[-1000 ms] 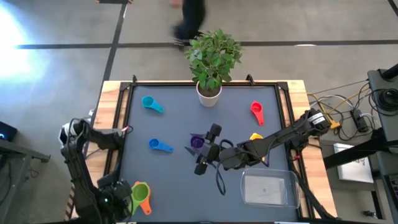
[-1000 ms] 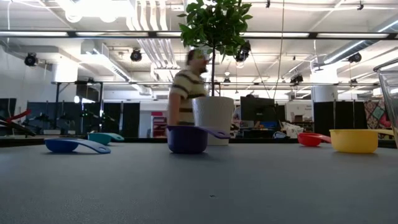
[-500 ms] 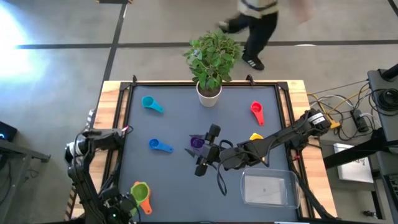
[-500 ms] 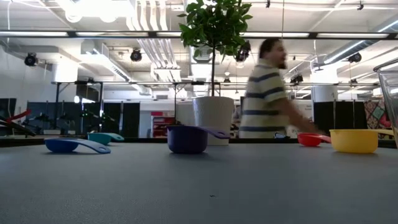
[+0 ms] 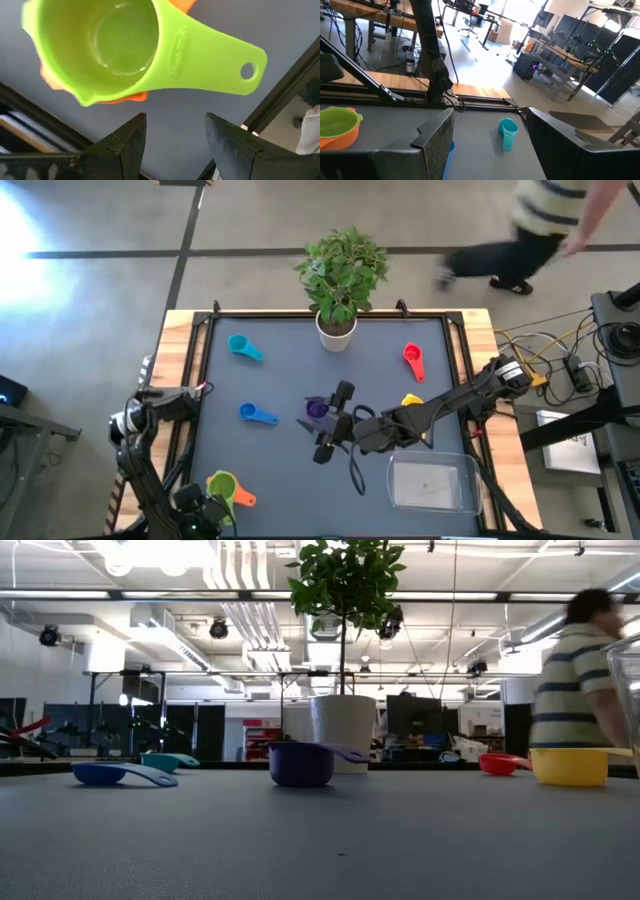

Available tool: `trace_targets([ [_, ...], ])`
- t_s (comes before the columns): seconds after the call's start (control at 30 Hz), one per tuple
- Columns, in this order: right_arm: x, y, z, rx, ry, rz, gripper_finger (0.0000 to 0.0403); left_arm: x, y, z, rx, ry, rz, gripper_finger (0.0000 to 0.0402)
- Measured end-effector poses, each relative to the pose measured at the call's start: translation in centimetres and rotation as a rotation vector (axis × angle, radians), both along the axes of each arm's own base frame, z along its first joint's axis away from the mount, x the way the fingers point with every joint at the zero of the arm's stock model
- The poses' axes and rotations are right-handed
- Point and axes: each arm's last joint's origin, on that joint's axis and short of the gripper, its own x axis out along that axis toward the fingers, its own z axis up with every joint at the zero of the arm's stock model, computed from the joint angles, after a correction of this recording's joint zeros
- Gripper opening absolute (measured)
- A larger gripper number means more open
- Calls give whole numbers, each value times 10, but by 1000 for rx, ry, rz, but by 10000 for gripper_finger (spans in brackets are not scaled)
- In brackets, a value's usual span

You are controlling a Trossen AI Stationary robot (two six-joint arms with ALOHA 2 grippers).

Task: Nest measuring cups in basket
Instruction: Adjust the nested measuring cups

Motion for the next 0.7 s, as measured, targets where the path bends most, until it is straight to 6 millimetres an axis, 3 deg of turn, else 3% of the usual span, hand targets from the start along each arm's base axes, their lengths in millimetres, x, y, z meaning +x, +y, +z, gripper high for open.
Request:
trace_targets([
  [0.4,-4,8,1,-30,9,22,238,7,1,40,84,-96,-50,185],
  [0.7,-6,13,1,-52,19,38,238,13,-8,23,79,30,-434,185],
])
